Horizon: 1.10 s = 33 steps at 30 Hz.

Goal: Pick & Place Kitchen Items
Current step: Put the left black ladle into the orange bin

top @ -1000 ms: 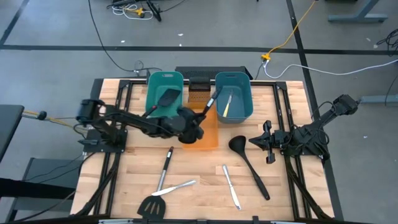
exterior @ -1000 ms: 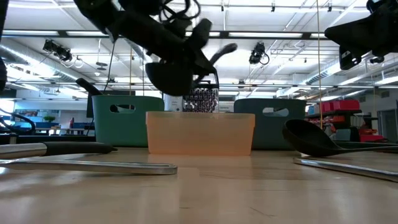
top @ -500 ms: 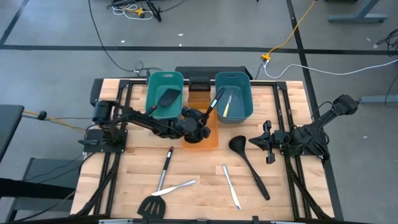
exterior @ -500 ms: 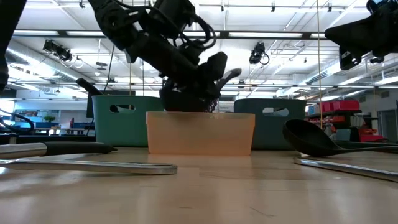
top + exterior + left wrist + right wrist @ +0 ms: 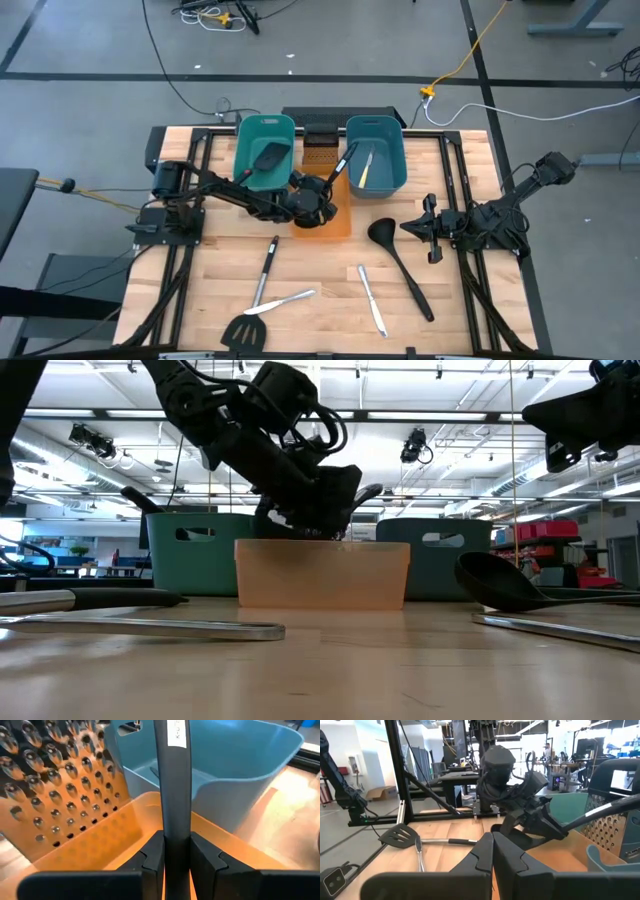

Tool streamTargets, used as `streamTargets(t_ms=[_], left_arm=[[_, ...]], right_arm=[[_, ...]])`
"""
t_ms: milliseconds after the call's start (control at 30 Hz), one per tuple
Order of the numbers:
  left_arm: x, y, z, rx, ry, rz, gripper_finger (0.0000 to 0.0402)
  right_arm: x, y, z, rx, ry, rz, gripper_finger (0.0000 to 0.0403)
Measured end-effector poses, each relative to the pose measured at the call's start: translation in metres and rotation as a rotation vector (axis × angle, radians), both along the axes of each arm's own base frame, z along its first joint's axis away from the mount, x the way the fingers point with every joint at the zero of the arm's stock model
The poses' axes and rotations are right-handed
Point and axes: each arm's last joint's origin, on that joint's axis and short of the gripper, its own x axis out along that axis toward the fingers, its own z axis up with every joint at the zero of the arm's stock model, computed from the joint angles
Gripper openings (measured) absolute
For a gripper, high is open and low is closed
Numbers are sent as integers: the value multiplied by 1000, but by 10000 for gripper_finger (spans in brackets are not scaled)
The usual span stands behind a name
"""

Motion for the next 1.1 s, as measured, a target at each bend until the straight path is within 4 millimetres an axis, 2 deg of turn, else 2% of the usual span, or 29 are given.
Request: streamTargets(t_ms=[233,467,767,967,1100], left_arm=[[0,14,-3,-56,-11,-5,67],[0,8,-4,-71,-9,-23,67],[4,7,-34,-82,47,1,67],[4,7,-37,-103,45,-14,69],[5,6,-34,-121,37,-48,120]], right_arm=[[0,0,0,2,-1,0,11],[0,0,0,-2,-1,0,11],[0,0,0,-1,-2,0,11],[0,0,0,-2,-2,0,11],[0,0,0,-2,-2,0,11]])
